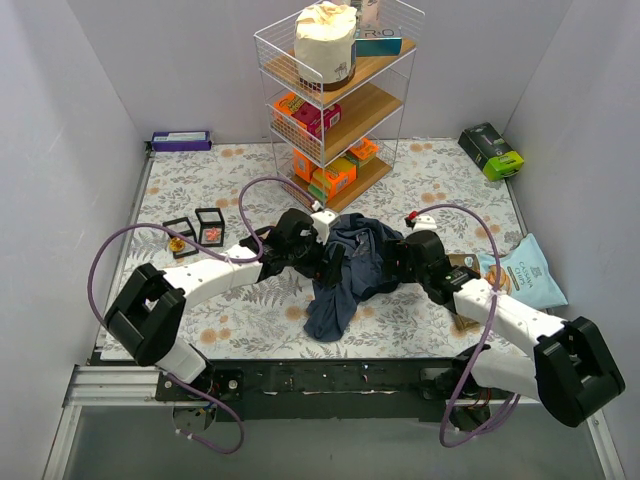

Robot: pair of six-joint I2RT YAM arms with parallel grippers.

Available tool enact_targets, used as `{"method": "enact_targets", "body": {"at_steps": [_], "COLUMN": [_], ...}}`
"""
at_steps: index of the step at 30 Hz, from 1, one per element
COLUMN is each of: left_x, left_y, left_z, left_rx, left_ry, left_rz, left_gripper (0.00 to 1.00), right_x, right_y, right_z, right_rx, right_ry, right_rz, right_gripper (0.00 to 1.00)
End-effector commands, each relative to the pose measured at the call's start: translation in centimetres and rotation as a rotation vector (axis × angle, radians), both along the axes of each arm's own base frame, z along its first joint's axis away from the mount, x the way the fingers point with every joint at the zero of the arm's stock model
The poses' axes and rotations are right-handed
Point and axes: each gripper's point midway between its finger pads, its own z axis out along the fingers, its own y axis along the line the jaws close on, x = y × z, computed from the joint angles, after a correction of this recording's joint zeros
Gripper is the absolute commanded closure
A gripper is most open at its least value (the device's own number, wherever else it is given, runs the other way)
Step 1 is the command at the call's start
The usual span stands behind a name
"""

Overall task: Pin the brooch onto the clothing
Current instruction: Flatten out the clothes at the center of the board.

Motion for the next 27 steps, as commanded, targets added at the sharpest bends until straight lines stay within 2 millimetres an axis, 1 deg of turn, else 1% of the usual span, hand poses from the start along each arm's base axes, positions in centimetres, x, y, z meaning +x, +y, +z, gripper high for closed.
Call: {"method": "enact_targets", "body": {"at_steps": [1,3,4,5,9,13,14,16,17,18,19,20,21,22,23,24,25,26,27], "left_x": [0.4,0.1,0.0,-0.1,-0.8,-1.1,-1.2,-1.2,-1.3,-1.3,-1.3,-1.2,-1.1,-1.0,-0.5,-0.1,0.3,1.4,2.1], "left_y": [-1.1,-1.5,-1.7,-1.9,-2.8,-3.1,-3.1,-3.3,-3.3,-3.4,-3.4,-3.5,-3.5,-3.2,-3.0,-2.7,-2.4,-1.4,-0.8], "left_z": [0.7,0.1,-0.3,-0.9,-2.3,-3.4,-3.6,-3.8,-3.9,-3.9,-3.9,-3.7,-3.5,-3.3,-3.1,-2.8,-1.5,-1.2,-0.2], "left_rx": [-0.031,-0.033,-0.033,-0.029,-0.035,-0.029,-0.028,-0.028,-0.029,-0.033,-0.036,-0.044,-0.047,-0.051,-0.048,-0.043,-0.054,-0.022,-0.018], "left_ry": [0.012,0.041,0.059,0.082,0.156,0.200,0.207,0.217,0.223,0.223,0.225,0.217,0.210,0.198,0.166,0.142,0.096,0.037,-0.012], "left_rz": [-0.005,-0.021,-0.022,-0.029,-0.052,-0.056,-0.058,-0.056,-0.051,-0.054,-0.053,-0.050,-0.039,-0.026,-0.004,0.012,0.024,0.083,0.112], "left_gripper": [0.05,0.09,0.12,0.15,0.22,0.33,0.43,0.56,0.63,0.75,0.82,0.88,1.00,1.00,1.00,1.00,1.00,1.00,1.00], "right_x": [1.6,1.7,2.0,2.0,2.7,2.8,2.6,2.6,2.5,2.6,2.7,2.7,2.8,2.8,2.8,3.0,3.0,3.0,3.5], "right_y": [1.1,1.0,1.0,0.9,0.6,0.6,0.5,0.6,0.6,0.7,0.8,0.8,0.8,0.9,0.8,0.9,0.5,0.3,0.2], "right_z": [0.3,-0.4,-0.4,-0.7,-0.8,-1.4,-2.0,-2.3,-2.8,-2.7,-2.8,-3.1,-3.1,-3.2,-3.1,-2.7,-2.6,-2.0,-1.0], "right_rx": [0.105,0.088,0.078,0.063,0.031,0.030,0.023,0.028,0.024,0.029,0.031,0.025,0.022,0.018,0.011,0.011,-0.009,-0.018,-0.019], "right_ry": [-0.001,0.019,0.018,0.031,0.027,0.037,0.049,0.049,0.057,0.047,0.046,0.051,0.053,0.061,0.062,0.056,0.060,0.048,0.026], "right_rz": [-0.011,-0.011,-0.019,-0.025,-0.034,-0.043,-0.043,-0.038,-0.037,-0.031,-0.027,-0.018,-0.012,-0.004,-0.001,-0.001,-0.008,-0.008,-0.015], "right_gripper": [0.11,0.12,0.12,0.12,0.16,0.20,0.22,0.25,0.30,0.32,0.37,0.49,0.57,0.66,0.76,0.89,0.93,0.97,0.99]}}
